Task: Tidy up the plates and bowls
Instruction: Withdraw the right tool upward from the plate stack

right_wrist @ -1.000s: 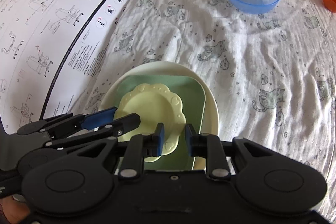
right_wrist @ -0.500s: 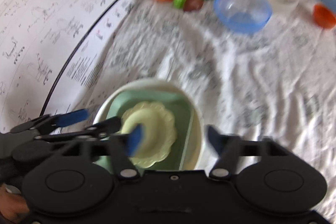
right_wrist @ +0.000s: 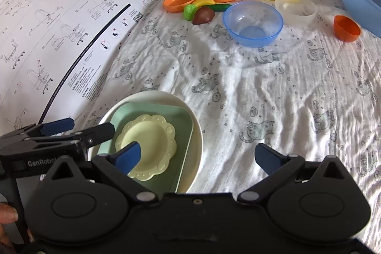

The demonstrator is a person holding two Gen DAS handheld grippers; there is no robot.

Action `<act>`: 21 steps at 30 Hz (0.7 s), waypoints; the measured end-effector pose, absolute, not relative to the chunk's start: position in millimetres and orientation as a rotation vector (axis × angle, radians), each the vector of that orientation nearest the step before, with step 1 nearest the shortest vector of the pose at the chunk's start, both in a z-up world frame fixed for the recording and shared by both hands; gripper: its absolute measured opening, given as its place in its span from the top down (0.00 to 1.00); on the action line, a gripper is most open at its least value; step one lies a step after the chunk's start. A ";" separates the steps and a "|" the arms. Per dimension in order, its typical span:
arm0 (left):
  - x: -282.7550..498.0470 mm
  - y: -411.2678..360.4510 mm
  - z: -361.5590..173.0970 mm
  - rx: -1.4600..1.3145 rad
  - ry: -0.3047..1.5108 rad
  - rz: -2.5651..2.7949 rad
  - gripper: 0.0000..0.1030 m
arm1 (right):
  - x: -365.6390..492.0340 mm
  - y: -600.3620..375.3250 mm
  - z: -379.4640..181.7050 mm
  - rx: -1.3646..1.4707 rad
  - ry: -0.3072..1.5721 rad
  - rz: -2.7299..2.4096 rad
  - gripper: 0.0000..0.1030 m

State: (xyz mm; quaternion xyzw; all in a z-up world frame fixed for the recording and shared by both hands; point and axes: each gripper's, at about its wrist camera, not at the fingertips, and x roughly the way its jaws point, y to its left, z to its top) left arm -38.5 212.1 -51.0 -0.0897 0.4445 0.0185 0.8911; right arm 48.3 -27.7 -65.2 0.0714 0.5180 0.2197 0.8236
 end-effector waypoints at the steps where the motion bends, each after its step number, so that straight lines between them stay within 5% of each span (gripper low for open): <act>1: -38.1 210.4 -51.2 -0.189 0.926 0.036 0.00 | 47.8 -29.6 -64.6 0.155 1.099 0.465 0.00; 21: -13.8 154.9 -42.5 -0.129 0.967 -0.019 0.00 | 45.9 -109.4 -72.2 0.302 1.084 0.318 0.00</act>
